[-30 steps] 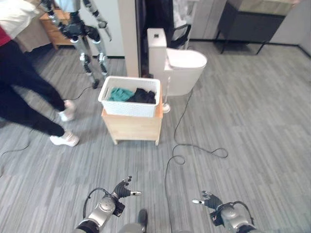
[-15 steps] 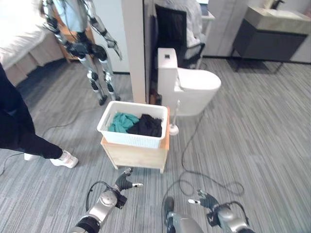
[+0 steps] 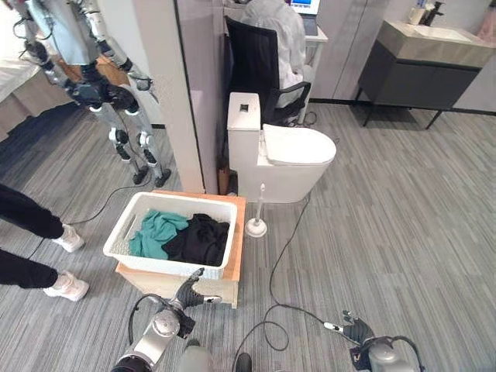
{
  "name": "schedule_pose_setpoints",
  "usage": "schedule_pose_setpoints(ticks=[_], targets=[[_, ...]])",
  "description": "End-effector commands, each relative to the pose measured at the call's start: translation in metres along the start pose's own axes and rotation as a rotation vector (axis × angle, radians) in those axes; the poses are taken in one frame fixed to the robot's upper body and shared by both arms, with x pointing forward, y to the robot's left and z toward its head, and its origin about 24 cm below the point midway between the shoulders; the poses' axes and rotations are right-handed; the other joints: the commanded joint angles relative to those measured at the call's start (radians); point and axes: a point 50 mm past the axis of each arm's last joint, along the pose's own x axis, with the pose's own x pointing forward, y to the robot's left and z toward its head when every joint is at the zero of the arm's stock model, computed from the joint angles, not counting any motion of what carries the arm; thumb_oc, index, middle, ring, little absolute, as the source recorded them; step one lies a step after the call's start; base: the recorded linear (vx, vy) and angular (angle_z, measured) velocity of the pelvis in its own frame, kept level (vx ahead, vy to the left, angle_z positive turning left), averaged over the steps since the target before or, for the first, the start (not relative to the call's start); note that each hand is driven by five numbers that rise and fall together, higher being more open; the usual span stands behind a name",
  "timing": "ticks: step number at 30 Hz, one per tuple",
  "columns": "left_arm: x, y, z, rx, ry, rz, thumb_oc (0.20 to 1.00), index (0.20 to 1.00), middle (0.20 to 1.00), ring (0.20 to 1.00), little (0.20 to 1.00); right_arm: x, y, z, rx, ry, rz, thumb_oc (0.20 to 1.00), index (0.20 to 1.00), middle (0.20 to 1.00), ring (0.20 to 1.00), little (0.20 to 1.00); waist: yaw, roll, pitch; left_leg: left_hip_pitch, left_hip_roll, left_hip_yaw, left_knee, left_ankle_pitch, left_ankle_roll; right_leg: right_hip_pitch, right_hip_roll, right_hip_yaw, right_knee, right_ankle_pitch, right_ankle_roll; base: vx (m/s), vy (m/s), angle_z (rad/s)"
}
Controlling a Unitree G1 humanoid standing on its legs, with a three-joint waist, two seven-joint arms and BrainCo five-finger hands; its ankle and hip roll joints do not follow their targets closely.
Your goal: Grab the laundry basket,head to the washer,open it,put in the laundry and shut it.
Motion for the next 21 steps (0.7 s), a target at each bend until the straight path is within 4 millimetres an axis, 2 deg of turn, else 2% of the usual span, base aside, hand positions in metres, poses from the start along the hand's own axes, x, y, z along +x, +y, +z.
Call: schedule_pose_setpoints(ticks=[1, 2, 7, 11, 12, 13, 14, 16, 17, 18, 19, 21], targets=[[-0.007, 0.011, 0.029, 0.069, -0.161, -0.054, 1.000, 1.000, 1.000, 1.000, 1.000, -0.001, -0.015, 0.007, 0.016, -0.049, -0.030, 1.000, 1.000, 1.000, 1.000, 1.000, 0.035, 0.026, -0.016, 0.070, 0.009, 0.008, 0.032, 0.020, 0.049, -0.011, -0.088, 0.019, 0.041, -0.095, 0.151, 0.23, 0.138, -0.61], [-0.016, 0.012, 0.025, 0.063, -0.157, -0.081, 1.000, 1.000, 1.000, 1.000, 1.000, -0.002, -0.014, 0.005, 0.016, -0.048, -0.022, 1.000, 1.000, 1.000, 1.000, 1.000, 0.042, 0.040, -0.024, 0.093, 0.014, 0.029, 0.021, 0.028, 0.038, 0.003, -0.099, 0.016, 0.044, -0.094, 0.152, 0.21, 0.114, -0.53], [-0.034, 0.021, 0.008, 0.081, -0.117, -0.071, 1.000, 1.000, 1.000, 1.000, 1.000, -0.002, -0.007, 0.005, 0.029, -0.048, 0.001, 1.000, 1.000, 1.000, 1.000, 1.000, 0.067, 0.048, -0.034, 0.145, 0.004, 0.067, 0.012, 0.002, 0.044, 0.034, -0.129, 0.022, 0.046, -0.097, 0.159, 0.14, 0.098, -0.26], [-0.049, 0.041, -0.001, 0.075, -0.103, 0.041, 1.000, 1.000, 1.000, 1.000, 1.000, -0.003, -0.004, 0.007, 0.046, -0.067, 0.009, 1.000, 1.000, 1.000, 1.000, 1.000, 0.084, 0.045, -0.034, 0.175, -0.002, 0.094, 0.004, -0.017, 0.051, 0.044, -0.145, 0.026, 0.052, -0.101, 0.165, 0.09, 0.045, -0.02], [-0.054, 0.046, -0.001, 0.065, -0.109, 0.075, 1.000, 1.000, 1.000, 1.000, 1.000, -0.004, -0.004, 0.008, 0.049, -0.077, 0.011, 1.000, 1.000, 1.000, 1.000, 1.000, 0.086, 0.043, -0.034, 0.180, -0.003, 0.100, 0.003, -0.021, 0.053, 0.046, -0.148, 0.025, 0.051, -0.100, 0.167, 0.11, 0.037, -0.17], [-0.065, 0.063, 0.004, 0.058, -0.142, 0.176, 1.000, 1.000, 1.000, 1.000, 1.000, -0.006, -0.009, 0.010, 0.056, -0.101, -0.001, 1.000, 1.000, 1.000, 1.000, 1.000, 0.090, 0.040, -0.036, 0.190, -0.003, 0.106, -0.006, -0.025, 0.055, 0.048, -0.152, 0.026, 0.049, -0.101, 0.170, 0.08, 0.026, -0.16], [-0.066, 0.064, 0.003, 0.058, -0.140, 0.176, 1.000, 1.000, 1.000, 1.000, 1.000, -0.006, -0.008, 0.010, 0.055, -0.100, 0.000, 1.000, 1.000, 1.000, 1.000, 1.000, 0.089, 0.040, -0.037, 0.191, -0.003, 0.107, -0.008, -0.024, 0.055, 0.049, -0.153, 0.026, 0.049, -0.101, 0.171, 0.07, 0.022, -0.18], [-0.077, 0.078, 0.007, 0.073, -0.165, 0.255, 1.000, 1.000, 1.000, 1.000, 1.000, -0.009, -0.013, 0.016, 0.055, -0.137, -0.005, 1.000, 1.000, 1.000, 1.000, 1.000, 0.092, 0.038, -0.038, 0.198, -0.002, 0.112, -0.018, -0.026, 0.056, 0.048, -0.155, 0.028, 0.046, -0.100, 0.172, 0.05, 0.006, -0.06], [-0.086, 0.089, 0.011, 0.071, -0.186, 0.331, 1.000, 1.000, 1.000, 1.000, 1.000, -0.012, -0.018, 0.024, 0.047, -0.187, -0.005, 1.000, 1.000, 1.000, 1.000, 1.000, 0.093, 0.034, -0.043, 0.207, 0.002, 0.120, -0.031, -0.027, 0.057, 0.049, -0.156, 0.026, 0.040, -0.100, 0.174, 0.05, 0.005, -0.02], [-0.086, 0.089, 0.010, 0.071, -0.184, 0.330, 1.000, 1.000, 1.000, 1.000, 1.000, -0.012, -0.018, 0.024, 0.046, -0.186, -0.004, 1.000, 1.000, 1.000, 1.000, 1.000, 0.092, 0.034, -0.044, 0.208, 0.002, 0.120, -0.033, -0.026, 0.057, 0.050, -0.156, 0.026, 0.040, -0.100, 0.174, 0.07, 0.005, -0.03], [-0.092, 0.099, 0.017, 0.088, -0.211, 0.385, 1.000, 1.000, 1.000, 1.000, 1.000, -0.015, -0.023, 0.036, 0.025, -0.242, -0.009, 1.000, 1.000, 1.000, 1.000, 1.000, 0.094, 0.032, -0.049, 0.213, 0.005, 0.123, -0.044, -0.025, 0.056, 0.052, -0.157, 0.023, 0.034, -0.100, 0.175, 0.04, 0.002, -0.07], [-0.093, 0.104, 0.020, 0.103, -0.223, 0.414, 1.000, 1.000, 1.000, 1.000, 1.000, -0.017, -0.025, 0.043, 0.009, -0.269, -0.013, 1.000, 1.000, 1.000, 1.000, 1.000, 0.093, 0.031, -0.051, 0.216, 0.007, 0.125, -0.049, -0.024, 0.055, 0.053, -0.157, 0.021, 0.032, -0.100, 0.176, 0.05, 0.005, -0.02]])
